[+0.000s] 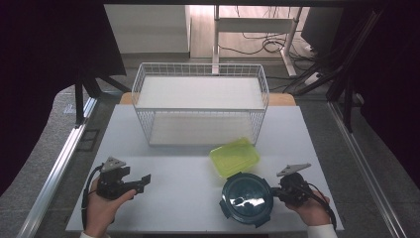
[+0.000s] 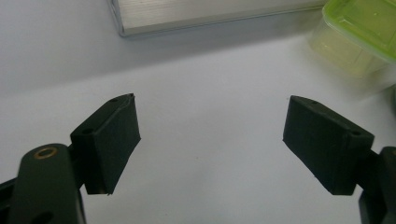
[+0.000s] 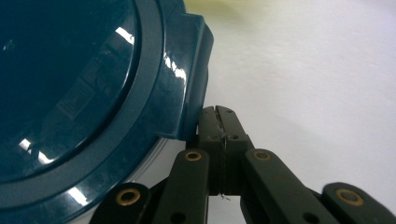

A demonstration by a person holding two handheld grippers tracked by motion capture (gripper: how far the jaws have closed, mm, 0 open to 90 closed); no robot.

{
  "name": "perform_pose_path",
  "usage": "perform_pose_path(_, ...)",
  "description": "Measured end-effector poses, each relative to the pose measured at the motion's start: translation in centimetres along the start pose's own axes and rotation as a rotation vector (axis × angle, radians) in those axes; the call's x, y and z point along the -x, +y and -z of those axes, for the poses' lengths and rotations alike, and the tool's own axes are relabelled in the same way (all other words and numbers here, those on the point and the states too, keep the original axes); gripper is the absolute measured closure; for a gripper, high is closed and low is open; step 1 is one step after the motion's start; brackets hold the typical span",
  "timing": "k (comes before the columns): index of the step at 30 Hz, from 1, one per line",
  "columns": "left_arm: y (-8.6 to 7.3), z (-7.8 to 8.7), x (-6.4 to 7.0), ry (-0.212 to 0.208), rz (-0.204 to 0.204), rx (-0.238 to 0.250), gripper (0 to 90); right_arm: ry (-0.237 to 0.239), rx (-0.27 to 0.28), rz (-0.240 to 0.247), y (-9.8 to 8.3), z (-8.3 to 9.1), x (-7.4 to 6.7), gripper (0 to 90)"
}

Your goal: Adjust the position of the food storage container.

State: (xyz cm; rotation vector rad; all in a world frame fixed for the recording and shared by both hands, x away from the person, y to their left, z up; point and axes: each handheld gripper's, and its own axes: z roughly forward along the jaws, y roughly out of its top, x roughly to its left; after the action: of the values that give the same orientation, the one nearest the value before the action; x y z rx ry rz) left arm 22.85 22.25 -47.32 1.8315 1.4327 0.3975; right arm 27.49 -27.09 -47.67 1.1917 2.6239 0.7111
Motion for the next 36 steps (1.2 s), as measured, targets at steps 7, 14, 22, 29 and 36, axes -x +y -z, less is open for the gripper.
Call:
perform_pose_path(7, 0.0, -0.1, 0.1, -0.001, -0.002, -0.003, 18.0, 0.026, -0.008, 0.044, 0.1, -0.1, -2.2, 89.2)
perform_pose_path(14, -0.1, -0.2, 0.2, -0.006, -0.014, 0.003, 18.0, 0.043, -0.016, 0.064, 0.7, -0.5, -3.9, 89.2)
perform_pose_path(22, -0.1, -0.3, 0.5, -0.016, -0.016, -0.003, 18.0, 0.057, -0.026, 0.068, 0.6, -0.4, -4.9, 89.1)
perform_pose_path(29, -0.1, -0.5, 0.4, -0.014, -0.017, -0.008, 18.0, 0.078, -0.006, 0.073, -0.1, 0.2, -4.8, 89.1)
perform_pose_path(36, -0.1, -0.4, 0.5, -0.013, -0.017, -0.007, 18.0, 0.084, 0.016, 0.082, -0.6, 0.7, -4.8, 89.2)
